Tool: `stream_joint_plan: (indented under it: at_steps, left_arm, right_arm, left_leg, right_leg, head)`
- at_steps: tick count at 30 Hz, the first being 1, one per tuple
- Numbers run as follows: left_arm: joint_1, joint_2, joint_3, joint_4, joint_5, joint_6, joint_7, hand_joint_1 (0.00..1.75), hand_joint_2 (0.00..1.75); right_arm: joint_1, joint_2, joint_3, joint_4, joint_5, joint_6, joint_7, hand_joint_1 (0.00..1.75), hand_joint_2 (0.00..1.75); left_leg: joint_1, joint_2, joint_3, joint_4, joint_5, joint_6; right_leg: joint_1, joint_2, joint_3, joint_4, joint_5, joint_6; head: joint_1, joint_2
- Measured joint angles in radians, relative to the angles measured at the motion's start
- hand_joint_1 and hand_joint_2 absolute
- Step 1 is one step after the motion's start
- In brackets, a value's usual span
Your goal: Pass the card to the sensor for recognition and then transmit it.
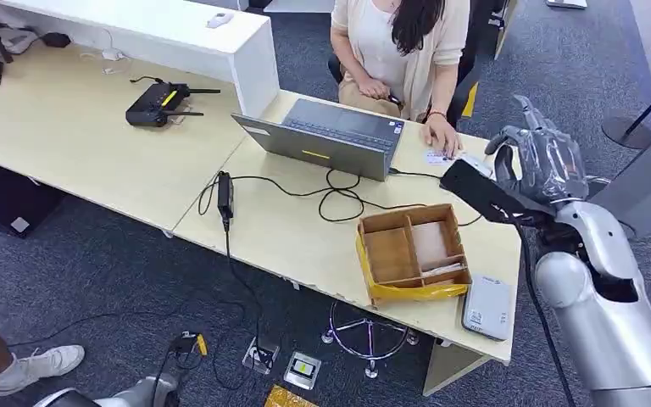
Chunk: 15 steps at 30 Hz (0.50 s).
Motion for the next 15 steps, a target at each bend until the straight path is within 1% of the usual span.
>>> stream_joint_plan:
  at_steps: [5,8,12,15]
  left_arm:
    - [0.0,0.0,-0.001,0.0,-0.004,-0.002,0.0,0.0,0.0]
    - [-0.001,0.0,-0.008,0.0,-0.01,-0.002,0.0,0.0,0.0]
    - [-0.001,0.0,-0.016,0.0,-0.011,-0.003,0.0,0.0,0.0]
    - [-0.002,0.0,-0.02,0.0,-0.021,-0.006,-0.001,0.0,0.0]
  right_arm:
    - [-0.022,0.01,0.0,0.011,0.013,-0.002,-0.003,1.75,1.75]
    - [-0.056,0.019,0.001,0.045,0.019,-0.002,-0.005,1.75,1.75]
    - [-0.066,0.027,0.001,0.065,0.022,-0.001,-0.006,1.75,1.75]
    - [-0.084,0.035,0.003,0.097,0.049,0.025,0.004,1.75,1.75]
  left_leg:
    - [0.0,0.0,0.0,0.0,0.0,0.0]
    - [0.0,0.0,0.0,0.0,0.001,0.0]
    - [0.0,0.0,-0.001,0.0,0.001,0.0]
    - [0.0,0.0,-0.001,0.0,0.001,0.0]
  right_leg:
    - [0.0,0.0,0.0,0.0,0.0,0.0]
    - [0.0,0.0,0.0,0.0,0.0,0.0]
    - [0.0,0.0,0.0,0.0,0.0,0.0]
    - [0.0,0.0,-0.001,0.0,0.0,0.0]
  head:
    - [0.0,0.0]
    - [0.0,0.0]
    - [0.0,0.0]
    - [0.0,0.0]
